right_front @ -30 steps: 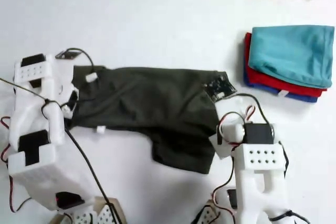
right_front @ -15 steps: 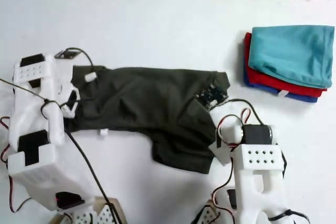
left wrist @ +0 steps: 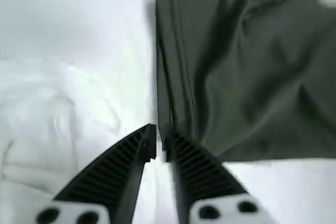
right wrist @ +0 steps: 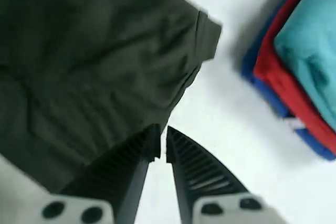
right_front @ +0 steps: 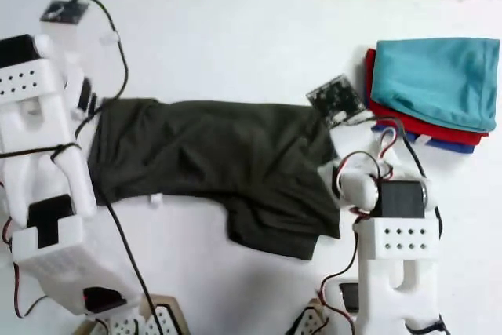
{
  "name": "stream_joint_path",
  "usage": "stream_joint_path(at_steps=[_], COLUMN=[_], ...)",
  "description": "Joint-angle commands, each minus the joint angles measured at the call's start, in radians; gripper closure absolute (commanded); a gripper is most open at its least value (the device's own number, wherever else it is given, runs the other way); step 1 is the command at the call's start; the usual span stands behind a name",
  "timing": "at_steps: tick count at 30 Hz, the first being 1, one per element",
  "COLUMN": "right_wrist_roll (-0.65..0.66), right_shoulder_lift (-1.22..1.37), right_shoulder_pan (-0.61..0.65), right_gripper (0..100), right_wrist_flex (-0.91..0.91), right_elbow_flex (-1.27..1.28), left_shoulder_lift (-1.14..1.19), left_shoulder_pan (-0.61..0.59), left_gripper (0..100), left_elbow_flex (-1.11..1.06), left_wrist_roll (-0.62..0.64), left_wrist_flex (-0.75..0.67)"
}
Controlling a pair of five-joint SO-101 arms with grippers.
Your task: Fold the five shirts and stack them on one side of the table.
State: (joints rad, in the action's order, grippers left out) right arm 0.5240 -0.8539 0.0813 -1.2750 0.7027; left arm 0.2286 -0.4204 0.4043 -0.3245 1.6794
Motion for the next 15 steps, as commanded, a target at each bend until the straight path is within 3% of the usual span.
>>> stream_joint_path(at_steps=[1,5,10,15], right_wrist_roll=[-0.021,-0.023,-0.025,-0.112], right_shoulder_lift=[0.102,0.309,0.601,0.894], right_shoulder_pan=[0.05,0.107,0.166,0.196], right_gripper=[97.8,97.9,97.9,97.9], right_wrist_flex=[0.11,0.214,0.236,0.239], right_elbow_flex=[-0.051,-0.081,-0.249,-0.425], left_shoulder_lift=[0.054,0.216,0.348,0.442], left_shoulder_pan=[0.072,0.101,0.1,0.091], left_gripper=[98,97,97,97], left_elbow_flex=[0.045,0.047,0.048,0.048], left_wrist_roll=[0.046,0.129,0.127,0.124], left_wrist_flex=[-0.071,-0.141,-0.238,-0.319])
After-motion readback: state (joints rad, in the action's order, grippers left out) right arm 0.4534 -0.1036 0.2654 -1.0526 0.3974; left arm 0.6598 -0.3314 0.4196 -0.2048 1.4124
